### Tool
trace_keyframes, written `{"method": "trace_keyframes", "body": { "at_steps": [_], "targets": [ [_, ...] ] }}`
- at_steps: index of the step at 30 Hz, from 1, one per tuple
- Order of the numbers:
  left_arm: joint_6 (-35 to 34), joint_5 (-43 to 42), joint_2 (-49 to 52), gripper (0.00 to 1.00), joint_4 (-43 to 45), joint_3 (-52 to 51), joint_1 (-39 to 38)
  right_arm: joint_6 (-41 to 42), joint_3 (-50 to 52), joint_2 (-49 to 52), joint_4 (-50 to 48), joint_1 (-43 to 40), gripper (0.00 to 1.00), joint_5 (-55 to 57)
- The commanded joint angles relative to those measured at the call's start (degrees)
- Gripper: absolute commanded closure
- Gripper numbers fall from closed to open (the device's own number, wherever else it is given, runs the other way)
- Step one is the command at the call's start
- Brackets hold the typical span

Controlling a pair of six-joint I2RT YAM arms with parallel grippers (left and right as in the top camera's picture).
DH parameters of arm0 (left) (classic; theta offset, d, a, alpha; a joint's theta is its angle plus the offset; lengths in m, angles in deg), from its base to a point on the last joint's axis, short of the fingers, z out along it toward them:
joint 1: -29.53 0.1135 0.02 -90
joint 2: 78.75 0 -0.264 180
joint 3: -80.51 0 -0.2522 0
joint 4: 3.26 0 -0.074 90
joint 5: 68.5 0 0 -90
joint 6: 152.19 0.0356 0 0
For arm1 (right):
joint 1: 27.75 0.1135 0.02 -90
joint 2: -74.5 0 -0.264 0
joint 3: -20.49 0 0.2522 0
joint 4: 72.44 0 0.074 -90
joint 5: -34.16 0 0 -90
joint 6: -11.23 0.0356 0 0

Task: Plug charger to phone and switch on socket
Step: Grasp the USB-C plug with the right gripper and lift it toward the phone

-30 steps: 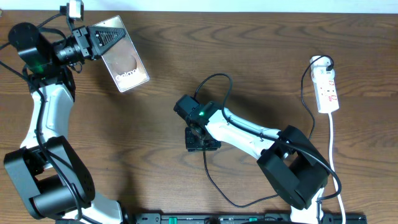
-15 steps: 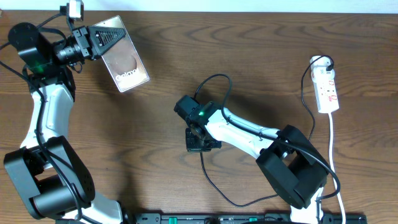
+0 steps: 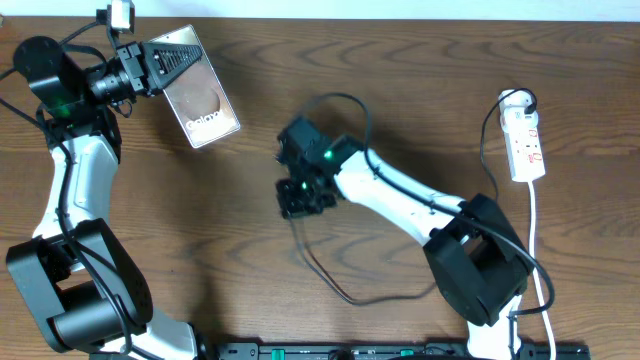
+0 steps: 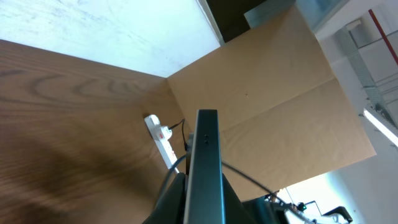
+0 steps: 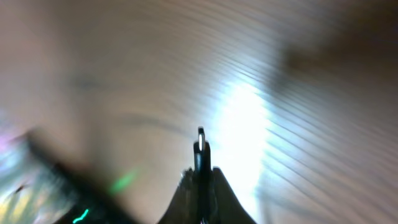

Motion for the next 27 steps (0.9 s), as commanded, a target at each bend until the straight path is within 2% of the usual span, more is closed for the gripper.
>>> {"method": "trace_keyframes", "body": {
  "at_steps": [1, 8, 12, 20, 27],
  "targets": [
    [0.8, -1.1, -0.9, 0.93, 0.5, 1.0, 0.1, -19.8, -2.7, 0.4, -2.5, -1.5, 0.99, -26.2],
    [1.1, -1.1, -0.9, 0.93, 0.5, 1.0, 0.1, -26.2, -3.0, 0.4, -6.4, -3.0, 0.99, -38.9],
    [1.5, -1.1, -0.9, 0.93, 0.5, 1.0, 0.1, -26.1, -3.0, 0.4, -10.6, -3.2, 0.99, -43.5],
    [1.6, -1.1, -0.9, 0.93, 0.5, 1.0, 0.1, -14.2, -3.0, 0.4, -22.8, -3.8, 0.99, -42.9],
    [1.6, 1.1, -0.9, 0.93, 0.5, 1.0, 0.1, -7.3, -3.0, 0.4, -28.5, -5.2, 0.99, -41.6]
  ]
}}
